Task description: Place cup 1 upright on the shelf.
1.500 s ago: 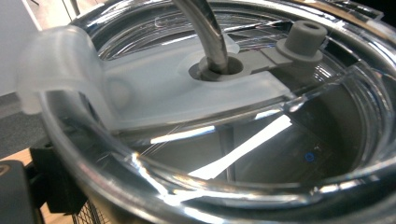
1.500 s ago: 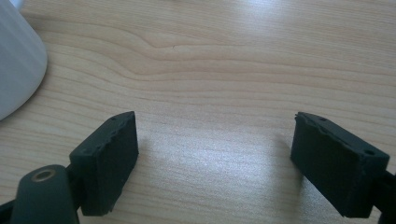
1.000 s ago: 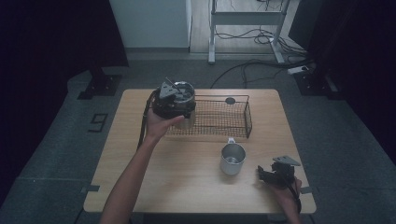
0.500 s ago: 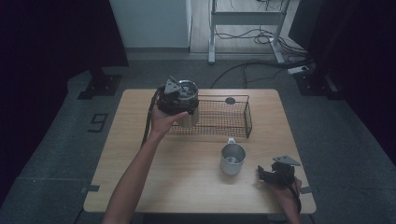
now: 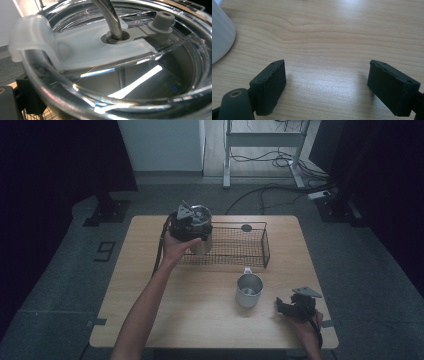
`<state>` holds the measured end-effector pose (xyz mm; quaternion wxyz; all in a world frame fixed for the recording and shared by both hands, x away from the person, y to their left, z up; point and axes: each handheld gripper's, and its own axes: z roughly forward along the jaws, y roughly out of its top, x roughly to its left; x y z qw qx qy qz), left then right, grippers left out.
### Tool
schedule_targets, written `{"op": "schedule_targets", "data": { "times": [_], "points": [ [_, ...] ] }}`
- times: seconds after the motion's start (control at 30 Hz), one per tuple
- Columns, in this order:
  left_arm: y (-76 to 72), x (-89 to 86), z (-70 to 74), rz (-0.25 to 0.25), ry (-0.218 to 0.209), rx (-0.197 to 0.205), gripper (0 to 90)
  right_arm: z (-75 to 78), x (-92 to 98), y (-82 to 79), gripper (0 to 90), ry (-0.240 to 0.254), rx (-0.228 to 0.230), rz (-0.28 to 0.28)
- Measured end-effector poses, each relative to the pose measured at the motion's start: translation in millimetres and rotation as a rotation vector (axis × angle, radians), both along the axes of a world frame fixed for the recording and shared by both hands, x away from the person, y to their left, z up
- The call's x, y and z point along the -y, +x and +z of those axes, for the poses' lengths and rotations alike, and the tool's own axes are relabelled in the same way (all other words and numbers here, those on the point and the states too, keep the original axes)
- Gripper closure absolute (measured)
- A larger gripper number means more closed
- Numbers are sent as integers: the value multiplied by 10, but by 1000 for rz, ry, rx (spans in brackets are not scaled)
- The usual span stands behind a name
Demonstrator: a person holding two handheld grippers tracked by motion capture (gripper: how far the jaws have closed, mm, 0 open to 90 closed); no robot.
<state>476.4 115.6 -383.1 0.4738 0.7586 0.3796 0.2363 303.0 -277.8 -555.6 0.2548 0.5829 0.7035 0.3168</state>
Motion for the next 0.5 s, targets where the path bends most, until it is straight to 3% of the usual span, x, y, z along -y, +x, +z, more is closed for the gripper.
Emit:
{"op": "schedule_targets", "data": {
  "times": [0.5],
  "points": [
    [155, -39, -120, 32, 3, -1, 42, 0, 1, 0, 148, 1, 0, 1]
  ]
}}
